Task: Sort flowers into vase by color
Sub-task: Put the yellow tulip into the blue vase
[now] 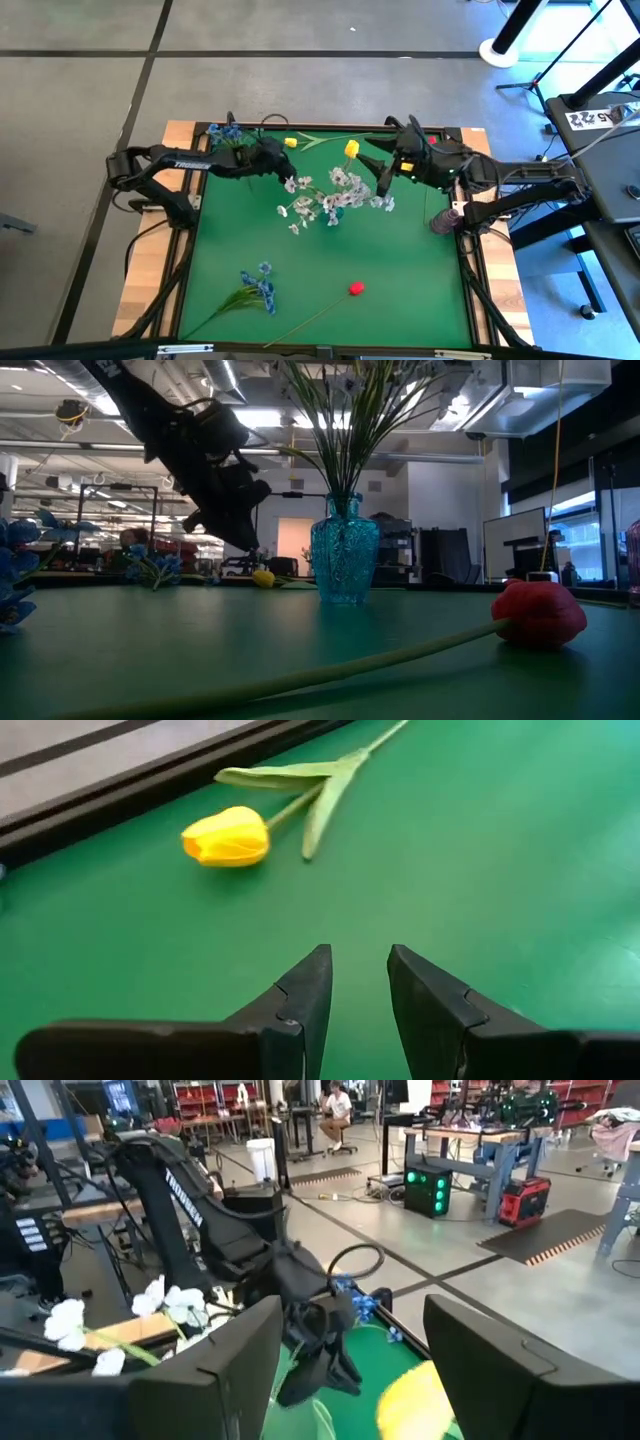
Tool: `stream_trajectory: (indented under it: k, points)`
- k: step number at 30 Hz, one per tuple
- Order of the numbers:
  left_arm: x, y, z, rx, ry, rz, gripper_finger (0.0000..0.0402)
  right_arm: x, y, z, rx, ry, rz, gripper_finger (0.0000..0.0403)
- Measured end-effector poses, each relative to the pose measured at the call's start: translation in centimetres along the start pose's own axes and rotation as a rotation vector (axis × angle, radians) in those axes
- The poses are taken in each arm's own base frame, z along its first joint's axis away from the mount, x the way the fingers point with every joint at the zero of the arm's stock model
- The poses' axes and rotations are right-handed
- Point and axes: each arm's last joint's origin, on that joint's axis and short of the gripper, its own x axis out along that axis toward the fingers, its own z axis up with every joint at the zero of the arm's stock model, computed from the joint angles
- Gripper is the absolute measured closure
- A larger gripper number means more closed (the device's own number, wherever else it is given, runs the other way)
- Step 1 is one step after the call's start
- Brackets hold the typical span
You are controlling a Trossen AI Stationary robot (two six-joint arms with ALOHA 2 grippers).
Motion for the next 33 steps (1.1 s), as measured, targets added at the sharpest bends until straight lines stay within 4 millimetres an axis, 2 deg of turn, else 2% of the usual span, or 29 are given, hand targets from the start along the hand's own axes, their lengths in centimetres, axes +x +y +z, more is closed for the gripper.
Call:
stream_trajectory:
  k: [5,11,14,19,23,26,29,33]
  points:
    - [0.3,1.8,1.8,-0.013,-0.015,-0.025,0.0282,-1.5,-0.4,2.3,0.003,-0.009,0.002,0.0159]
    - [1.0,1.5,4.8,0.044,-0.048,-0.030,0.0226,-2.1,-0.5,3.5,0.002,-0.010,0.039,0.0159]
    - [2.2,1.5,6.0,0.073,-0.009,-0.003,0.0210,-2.1,-0.4,3.4,-0.004,0.007,0.074,0.0159]
    - [5.2,2.0,7.9,0.194,0.062,0.033,0.0208,-2.1,-0.5,2.4,-0.045,0.101,0.068,0.0159]
    - [7.5,2.9,8.7,0.252,0.120,-0.092,0.0210,-2.2,-0.6,1.6,-0.080,0.185,0.069,0.0159]
    - [8.8,3.7,9.8,0.249,0.123,-0.140,0.0211,-2.3,-0.4,1.4,-0.078,0.216,0.150,0.0159]
    - [10.0,4.5,9.7,0.276,0.192,-0.173,0.0211,-2.3,-0.3,1.2,-0.093,0.226,0.186,0.0159]
    - [11.4,4.4,8.5,0.332,0.277,-0.167,0.0211,-2.1,-0.3,1.2,-0.129,0.228,0.186,0.0159]
